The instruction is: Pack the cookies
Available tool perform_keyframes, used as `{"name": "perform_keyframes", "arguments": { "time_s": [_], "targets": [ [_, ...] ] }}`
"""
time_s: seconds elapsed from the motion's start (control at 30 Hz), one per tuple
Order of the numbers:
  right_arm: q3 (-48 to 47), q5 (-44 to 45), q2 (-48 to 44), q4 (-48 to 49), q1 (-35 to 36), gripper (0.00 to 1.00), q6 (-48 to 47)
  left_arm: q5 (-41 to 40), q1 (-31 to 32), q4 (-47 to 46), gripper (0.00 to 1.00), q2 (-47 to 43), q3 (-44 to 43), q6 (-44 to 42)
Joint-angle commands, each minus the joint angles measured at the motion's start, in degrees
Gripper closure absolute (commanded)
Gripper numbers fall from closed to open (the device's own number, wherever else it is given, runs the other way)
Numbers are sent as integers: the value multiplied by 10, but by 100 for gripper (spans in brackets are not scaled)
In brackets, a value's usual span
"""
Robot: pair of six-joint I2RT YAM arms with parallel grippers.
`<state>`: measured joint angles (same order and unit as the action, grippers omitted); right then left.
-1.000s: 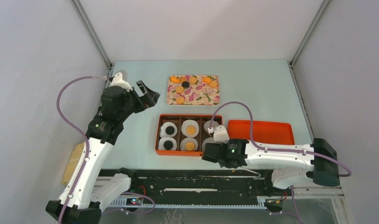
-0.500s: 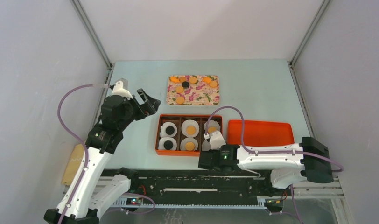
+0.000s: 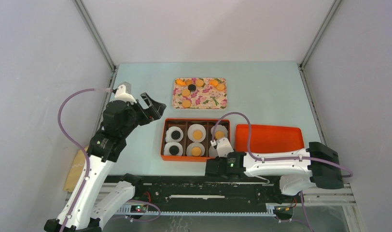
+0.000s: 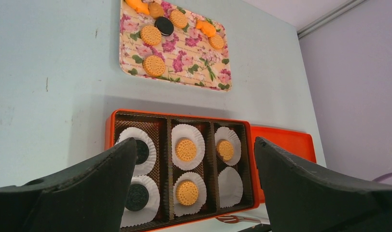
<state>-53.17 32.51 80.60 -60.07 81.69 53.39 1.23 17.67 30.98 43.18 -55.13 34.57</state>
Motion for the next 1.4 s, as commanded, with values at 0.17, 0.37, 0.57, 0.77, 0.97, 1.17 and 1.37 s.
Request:
{"name": "perform_keyframes", "arguments": {
  "time_s": [0.17, 0.37, 0.57, 0.77, 0.97, 1.17, 1.37],
  "targets": [
    [47, -15, 22, 108, -41, 49, -66, -10, 6, -4, 5, -5, 12, 3],
    [52, -32, 39, 156, -79, 49, -123, -11, 6, -1, 5, -7, 12, 2],
    [59, -55, 53, 195, -105, 49, -165, -11, 6, 5, 5, -10, 14, 2],
    [82, -114, 62, 247, -120, 57, -187, -34, 6, 12, 5, -13, 16, 2],
    [91, -135, 74, 259, -118, 72, -183, -34, 6, 14, 5, -13, 15, 4],
    [81, -120, 27, 219, -105, 81, -174, -33, 6, 19, 5, -15, 13, 7],
    [38, -117, -32, 157, -75, 99, -172, -24, 6, 19, 5, -13, 13, 14]
  ]
}}
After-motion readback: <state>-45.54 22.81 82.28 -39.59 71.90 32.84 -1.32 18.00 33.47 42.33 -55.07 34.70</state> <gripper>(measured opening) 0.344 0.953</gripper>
